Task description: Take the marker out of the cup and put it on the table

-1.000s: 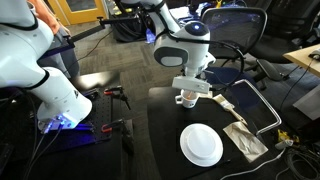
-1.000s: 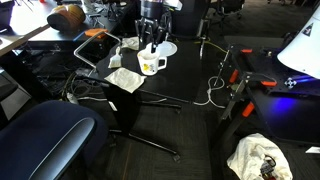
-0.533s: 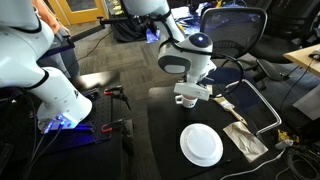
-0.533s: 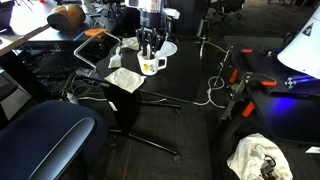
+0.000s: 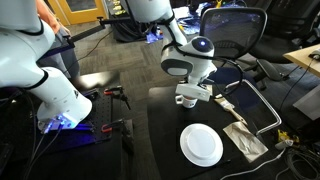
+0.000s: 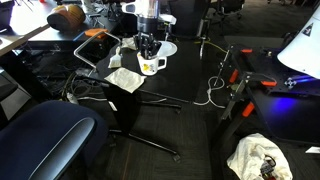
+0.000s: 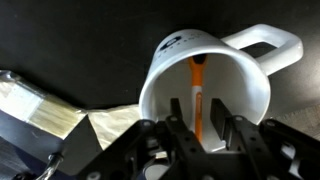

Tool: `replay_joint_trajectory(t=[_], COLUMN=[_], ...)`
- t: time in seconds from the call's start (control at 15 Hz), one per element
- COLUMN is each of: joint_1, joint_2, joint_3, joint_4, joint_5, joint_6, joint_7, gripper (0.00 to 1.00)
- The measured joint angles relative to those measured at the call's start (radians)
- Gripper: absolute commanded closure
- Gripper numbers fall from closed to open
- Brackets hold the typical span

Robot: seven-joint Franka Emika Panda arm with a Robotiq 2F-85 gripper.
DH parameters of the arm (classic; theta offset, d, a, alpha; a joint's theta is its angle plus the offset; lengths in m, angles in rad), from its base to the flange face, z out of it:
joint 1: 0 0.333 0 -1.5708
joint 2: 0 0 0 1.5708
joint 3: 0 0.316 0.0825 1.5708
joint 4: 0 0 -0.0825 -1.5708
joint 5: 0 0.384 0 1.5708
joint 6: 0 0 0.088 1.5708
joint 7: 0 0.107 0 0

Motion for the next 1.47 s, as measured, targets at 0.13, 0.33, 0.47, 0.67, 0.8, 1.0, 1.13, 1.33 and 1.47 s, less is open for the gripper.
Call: replay_joint_trajectory(t=[0.13, 0.33, 0.47, 0.67, 0.8, 1.0, 1.13, 1.33, 1.47], joint_1=[-0.003, -0.01, -0.015, -0.034, -0.056, -0.11, -0.146, -0.169, -0.166], joint_2=[0.004, 0.0, -0.019, -0.094, -0.166, -0.293, -0.383, -0.503, -0.567], joint_3=[0.002, 0.001, 0.001, 0.015, 0.038, 0.103, 0.152, 0.184, 0.185], joint_4=[0.003, 0.001, -0.013, -0.067, -0.118, -0.205, -0.261, -0.341, -0.397], joint_5=[0.0, -0.001, -0.001, 0.002, 0.026, 0.135, 0.258, 0.357, 0.357], joint_6=[0.0, 0.0, 0.0, 0.0, 0.0, -0.001, -0.003, -0.023, -0.051], joint_7=[0.0, 0.011, 0.017, 0.018, 0.017, -0.01, -0.067, -0.09, -0.082], gripper=[1.0, 0.97, 0.97, 0.97, 0.97, 0.97, 0.97, 0.97, 0.97])
